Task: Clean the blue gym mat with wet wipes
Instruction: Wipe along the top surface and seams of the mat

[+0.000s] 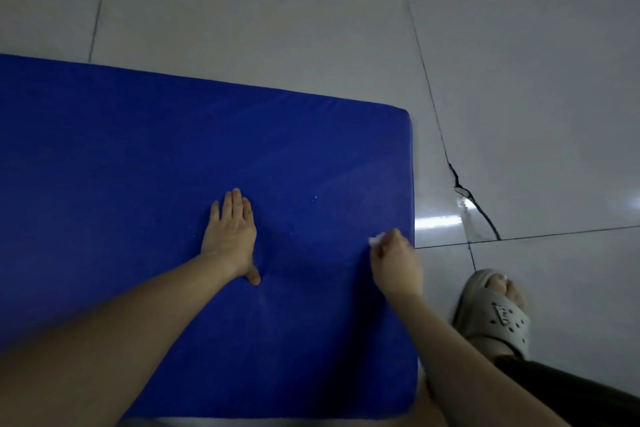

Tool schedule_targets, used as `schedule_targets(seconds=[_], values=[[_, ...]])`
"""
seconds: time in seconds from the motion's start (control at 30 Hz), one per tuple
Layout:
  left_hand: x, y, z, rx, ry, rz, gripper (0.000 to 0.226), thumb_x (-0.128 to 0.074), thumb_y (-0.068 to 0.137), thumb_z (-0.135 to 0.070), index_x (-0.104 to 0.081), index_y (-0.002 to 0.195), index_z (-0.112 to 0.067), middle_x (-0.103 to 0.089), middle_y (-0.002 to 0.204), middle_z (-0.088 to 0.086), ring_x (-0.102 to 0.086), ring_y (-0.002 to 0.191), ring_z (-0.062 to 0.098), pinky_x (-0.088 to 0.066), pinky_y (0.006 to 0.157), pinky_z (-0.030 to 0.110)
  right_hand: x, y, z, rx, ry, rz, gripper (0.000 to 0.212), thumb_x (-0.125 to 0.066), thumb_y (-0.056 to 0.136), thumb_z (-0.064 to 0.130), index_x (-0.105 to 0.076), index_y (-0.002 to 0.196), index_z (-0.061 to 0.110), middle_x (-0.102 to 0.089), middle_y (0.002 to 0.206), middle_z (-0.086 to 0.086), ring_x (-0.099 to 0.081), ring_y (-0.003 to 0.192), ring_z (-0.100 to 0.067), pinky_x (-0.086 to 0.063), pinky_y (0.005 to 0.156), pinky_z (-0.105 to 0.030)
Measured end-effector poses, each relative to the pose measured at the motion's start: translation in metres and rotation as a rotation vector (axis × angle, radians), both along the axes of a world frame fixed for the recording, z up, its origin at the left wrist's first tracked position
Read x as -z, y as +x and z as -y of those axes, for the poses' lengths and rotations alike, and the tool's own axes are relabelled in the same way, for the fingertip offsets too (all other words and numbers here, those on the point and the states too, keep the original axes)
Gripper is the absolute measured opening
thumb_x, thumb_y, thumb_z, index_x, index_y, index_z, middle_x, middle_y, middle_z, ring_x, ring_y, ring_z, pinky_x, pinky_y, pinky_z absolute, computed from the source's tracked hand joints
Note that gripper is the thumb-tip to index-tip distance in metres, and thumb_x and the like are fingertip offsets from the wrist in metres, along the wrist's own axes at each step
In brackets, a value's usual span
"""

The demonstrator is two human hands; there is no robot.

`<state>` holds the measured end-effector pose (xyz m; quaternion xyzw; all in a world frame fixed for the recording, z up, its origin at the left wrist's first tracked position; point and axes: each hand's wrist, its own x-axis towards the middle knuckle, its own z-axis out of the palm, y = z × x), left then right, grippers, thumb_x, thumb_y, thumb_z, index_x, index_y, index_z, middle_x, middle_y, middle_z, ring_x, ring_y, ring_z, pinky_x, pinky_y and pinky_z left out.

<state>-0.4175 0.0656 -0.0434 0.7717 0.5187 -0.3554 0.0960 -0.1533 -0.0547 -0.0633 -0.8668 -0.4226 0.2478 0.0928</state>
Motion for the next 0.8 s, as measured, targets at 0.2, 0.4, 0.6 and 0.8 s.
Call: schedule_targets(seconds=[0.2, 0.4, 0.6, 0.8], values=[[0.001, 0.003, 0.001, -0.031, -0.024, 0.031, 0.167, -0.090, 0.047, -0.069, 0.013, 0.155, 0.006, 0.020, 0.163, 0.028, 0.013, 0.154, 0.040, -0.006, 0.127, 0.050, -0.001, 0.029, 0.006, 0.288, -0.042, -0.036, 0.025, -0.045, 0.104, 0.037, -0.049, 0.102, 0.012, -0.062, 0.107, -0.010, -0.062, 0.097, -0.032, -0.049, 0.080, -0.043], [0.004, 0.001, 0.000, -0.045, -0.020, 0.059, 0.169, -0.091, 0.045, -0.069, 0.013, 0.155, 0.006, 0.021, 0.163, 0.028, 0.013, 0.154, 0.040, -0.005, 0.127, 0.048, 0.006, -0.038, -0.049, 0.160, -0.011, 0.015, 0.026, -0.043, 0.106, 0.032, -0.049, 0.109, 0.007, -0.066, 0.106, -0.013, -0.065, 0.094, -0.031, -0.048, 0.073, -0.037], [0.006, 0.005, -0.003, -0.042, -0.030, 0.014, 0.169, -0.088, 0.048, -0.072, 0.017, 0.153, 0.008, 0.023, 0.161, 0.030, 0.014, 0.154, 0.041, -0.007, 0.128, 0.046, 0.016, -0.128, -0.083, -0.343, -0.017, -0.118, 0.022, -0.048, 0.104, 0.031, -0.050, 0.110, 0.010, -0.062, 0.106, -0.009, -0.064, 0.092, -0.024, -0.051, 0.073, -0.033], [0.003, 0.004, -0.001, -0.043, -0.028, 0.054, 0.169, -0.090, 0.047, -0.070, 0.015, 0.154, 0.009, 0.021, 0.162, 0.029, 0.013, 0.154, 0.041, -0.005, 0.128, 0.046, 0.008, -0.038, -0.057, -0.161, 0.011, -0.015, 0.028, -0.046, 0.105, 0.038, -0.053, 0.105, 0.011, -0.064, 0.105, -0.009, -0.065, 0.092, -0.027, -0.045, 0.070, -0.033]])
